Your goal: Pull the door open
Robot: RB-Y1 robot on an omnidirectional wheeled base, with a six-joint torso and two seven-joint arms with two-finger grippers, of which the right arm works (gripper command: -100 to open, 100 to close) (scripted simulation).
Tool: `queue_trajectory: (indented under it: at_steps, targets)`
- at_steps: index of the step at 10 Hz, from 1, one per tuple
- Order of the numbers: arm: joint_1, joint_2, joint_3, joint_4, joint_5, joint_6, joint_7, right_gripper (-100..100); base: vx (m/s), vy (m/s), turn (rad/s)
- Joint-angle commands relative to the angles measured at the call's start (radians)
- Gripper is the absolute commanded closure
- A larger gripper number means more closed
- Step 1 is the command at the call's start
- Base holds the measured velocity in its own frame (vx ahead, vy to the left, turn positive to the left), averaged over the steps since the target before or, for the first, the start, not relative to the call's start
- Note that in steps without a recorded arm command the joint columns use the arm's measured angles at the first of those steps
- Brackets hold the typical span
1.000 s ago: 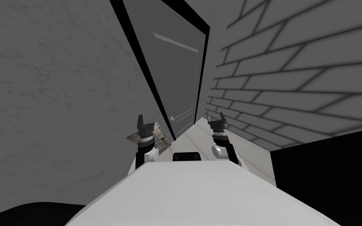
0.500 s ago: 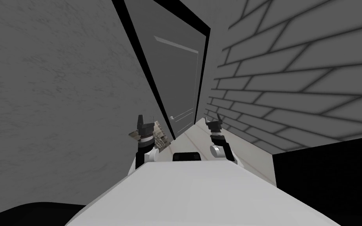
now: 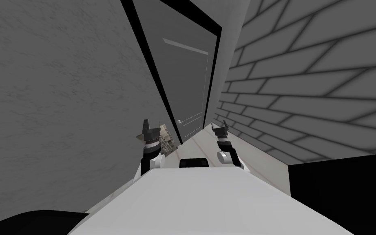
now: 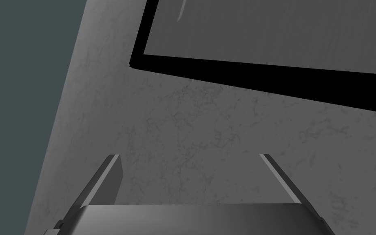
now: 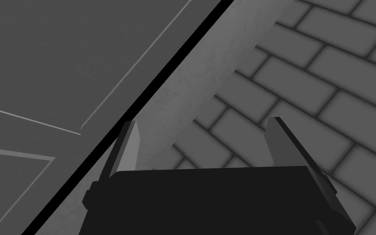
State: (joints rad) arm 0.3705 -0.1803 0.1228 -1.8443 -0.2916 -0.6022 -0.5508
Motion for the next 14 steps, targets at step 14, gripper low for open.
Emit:
queue_trajectory:
  at_steps: [14]
  targets:
    - [-0.101,-0.062,0.078,0.272,-0.13,-0.069,-0.222,-100,-0.019,-0.009,0.105]
